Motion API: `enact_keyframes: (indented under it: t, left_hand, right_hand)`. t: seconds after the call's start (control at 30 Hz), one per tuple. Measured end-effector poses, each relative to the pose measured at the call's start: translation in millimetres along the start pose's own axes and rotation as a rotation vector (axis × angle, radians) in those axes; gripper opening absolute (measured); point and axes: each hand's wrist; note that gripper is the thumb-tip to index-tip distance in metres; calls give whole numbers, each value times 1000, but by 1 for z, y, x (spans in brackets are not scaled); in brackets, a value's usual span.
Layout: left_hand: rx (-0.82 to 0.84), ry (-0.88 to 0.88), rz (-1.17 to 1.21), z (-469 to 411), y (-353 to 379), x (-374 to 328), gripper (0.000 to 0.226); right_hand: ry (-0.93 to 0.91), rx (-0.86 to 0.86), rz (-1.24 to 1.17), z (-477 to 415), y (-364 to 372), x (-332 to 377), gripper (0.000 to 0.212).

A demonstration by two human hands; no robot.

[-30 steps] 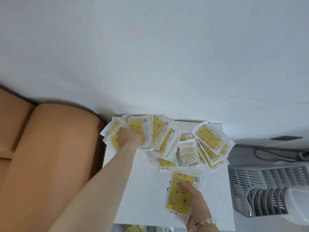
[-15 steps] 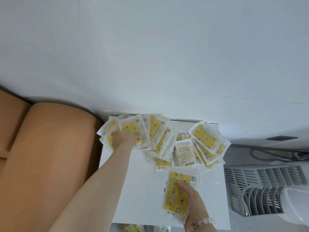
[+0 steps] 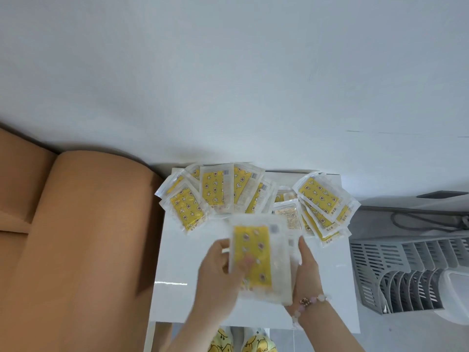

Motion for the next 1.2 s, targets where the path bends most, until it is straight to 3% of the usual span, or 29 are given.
enact_keyframes:
  t: [0.07, 0.13, 0.23, 0.47, 0.63, 0.77, 0.83, 0.87, 0.93, 1.0, 1.03, 1.1, 1.2]
  left_hand:
    - [-5, -92, -8, 7, 11, 12, 18]
    - [-2, -125, -63, 8, 17, 18, 18]
    - [4, -97, -145, 7, 22, 18, 20]
    - [-142, 63, -403, 1, 28, 13, 23]
    - [-120, 31, -665, -3, 23, 16, 41]
    - [118, 54, -677, -12, 15, 16, 42]
    - [263, -62, -553, -33, -1, 9, 35]
    - [222, -125, -436, -47, -11, 6, 29]
    - [-127, -185, -212, -89, -39, 13, 28]
    - [-510, -235, -212, -125, -62, 23, 58]
    - [-590, -300, -272, -137, -70, 27, 77]
    - [-587, -427, -400, -154, -76, 30, 99]
    - [-518, -460, -488, -167, -73, 31, 110]
  right_hand:
    - [-60, 44, 22, 15, 9, 17, 39]
    - [-62, 66, -13, 24, 15, 27, 42]
    - [13, 193, 46, 19, 18, 22, 71]
    - [-36, 246, 292, 13, 18, 9, 42]
    - [-117, 67, 450, 8, 13, -3, 25]
    - [-88, 2, 436, 5, 10, -8, 21]
    - [-69, -1, 401, 5, 9, -10, 20]
    - [-68, -2, 374, 5, 8, -11, 21]
    - [-68, -18, 336, 5, 4, -11, 23]
    - [-64, -39, 307, 2, -1, -12, 25]
    - [-59, -48, 299, 2, -3, -13, 26]
    - [-51, -49, 291, 4, -6, -16, 30]
    - [-37, -32, 297, 7, -11, -20, 42]
Point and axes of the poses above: each hand's wrist, its own z-axis away from the middle knuckle, its own y-axis out of the palm, x = y × z, and after that the axes turned 2 degrees about -z, right-handed
